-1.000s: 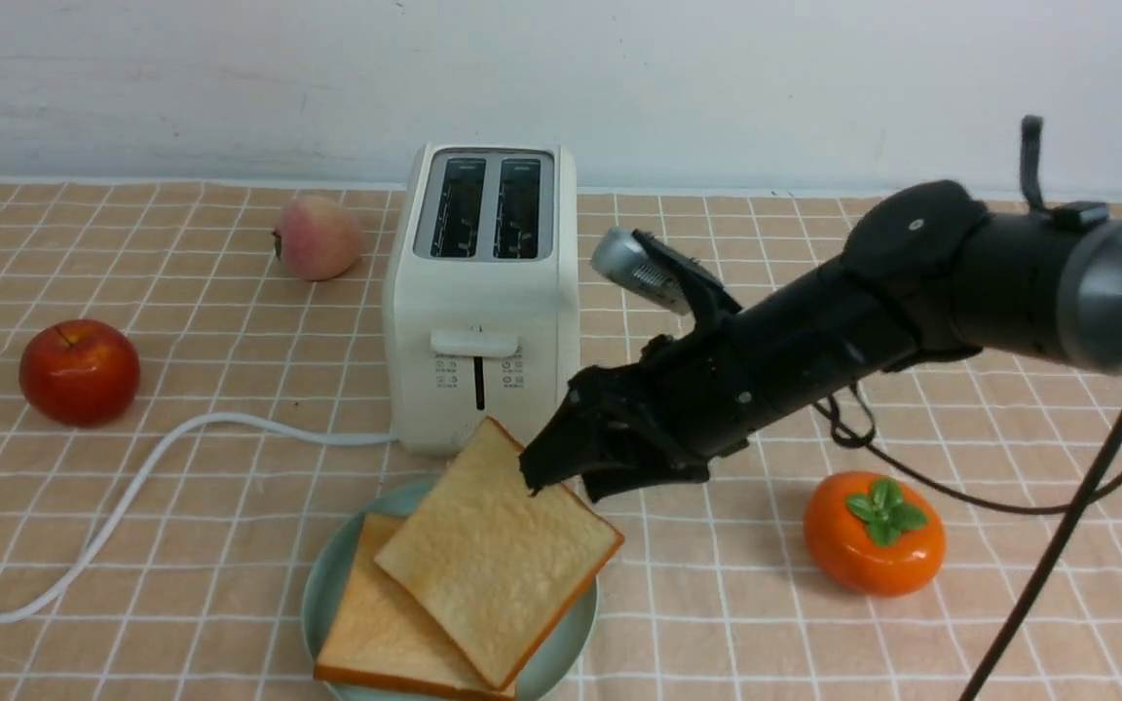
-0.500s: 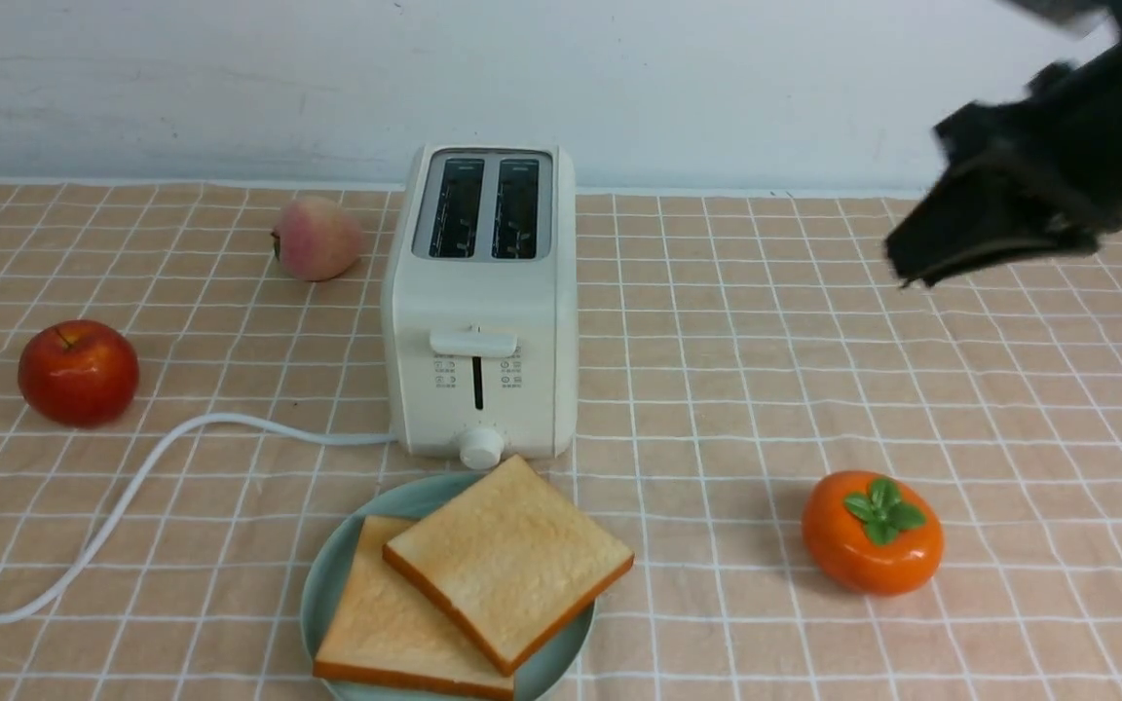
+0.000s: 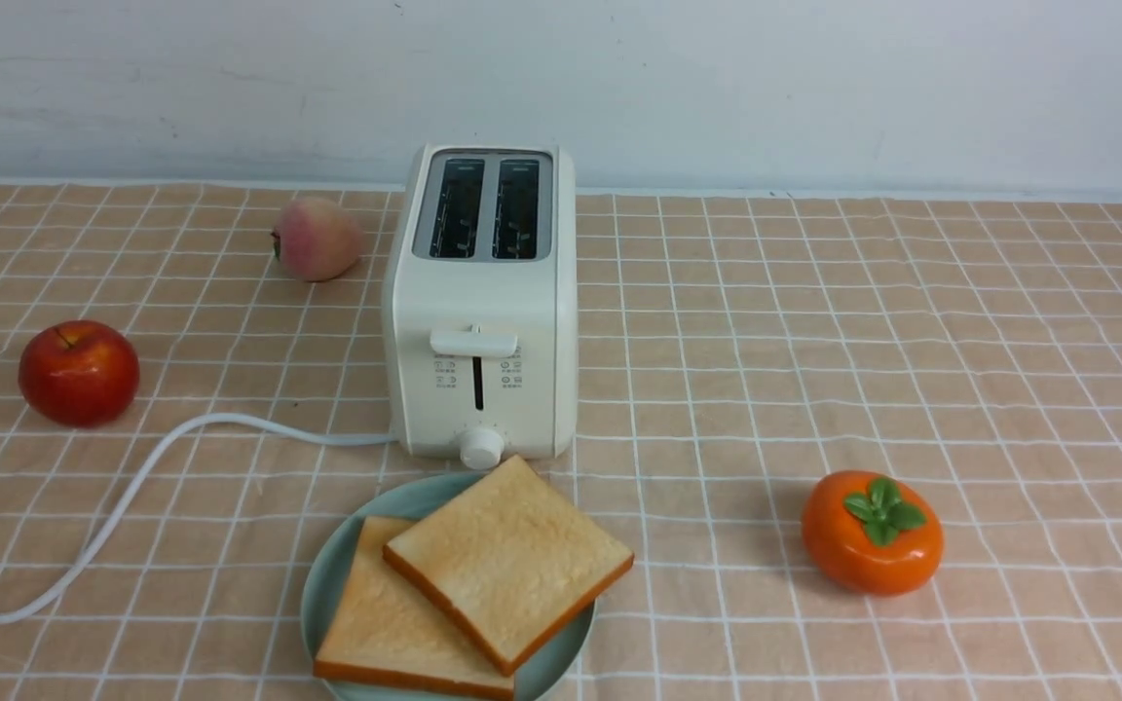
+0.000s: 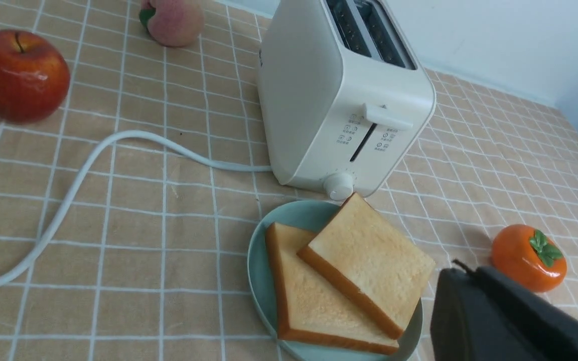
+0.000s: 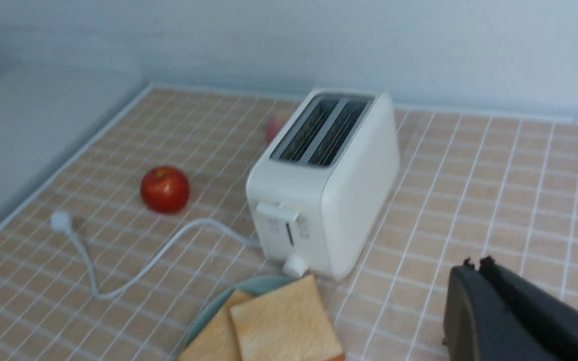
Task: Take toasted bread from bread machine on light coffee tablecloth place on plate.
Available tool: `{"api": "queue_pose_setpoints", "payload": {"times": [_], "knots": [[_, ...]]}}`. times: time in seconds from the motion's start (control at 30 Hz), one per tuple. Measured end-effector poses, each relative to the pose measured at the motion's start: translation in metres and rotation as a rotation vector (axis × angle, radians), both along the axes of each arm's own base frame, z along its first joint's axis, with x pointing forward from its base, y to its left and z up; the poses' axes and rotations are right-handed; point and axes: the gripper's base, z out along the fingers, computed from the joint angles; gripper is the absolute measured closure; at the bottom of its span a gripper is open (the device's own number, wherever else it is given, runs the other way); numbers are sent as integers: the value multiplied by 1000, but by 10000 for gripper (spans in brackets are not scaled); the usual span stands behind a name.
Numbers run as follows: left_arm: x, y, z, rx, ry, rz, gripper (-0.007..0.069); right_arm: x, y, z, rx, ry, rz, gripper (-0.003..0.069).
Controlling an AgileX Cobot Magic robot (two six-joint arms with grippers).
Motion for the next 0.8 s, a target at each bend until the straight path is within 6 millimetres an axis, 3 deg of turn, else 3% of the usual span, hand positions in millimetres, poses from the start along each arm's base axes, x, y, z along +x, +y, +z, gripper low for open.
{"api": "queue_pose_setpoints", "payload": {"times": [0.1, 0.17, 0.2, 0.23, 0.27, 0.3, 0.47, 0.8], "knots": [[4, -2, -10, -19, 1, 0, 638, -30, -12, -30, 53, -171, -90, 667], [7, -3, -19, -32, 1, 3, 638, -50, -23, -67, 117, -335, -187, 667], [7, -3, -18, -35, -1, 3, 638, -51, -23, -71, 117, -334, -187, 667], [9, -3, -23, -39, -2, 5, 638, -57, -30, -92, 155, -418, -243, 667], [9, -3, -23, -40, -3, 6, 638, -58, -30, -94, 158, -428, -249, 667], [10, -3, -25, -43, -10, 8, 638, -62, -35, -111, 187, -491, -290, 664], [11, -4, -25, -47, -21, 10, 638, -54, -38, -130, 201, -506, -335, 657], [13, -4, -27, -43, -7, 10, 638, -54, -39, -131, 206, -510, -342, 646]]}}
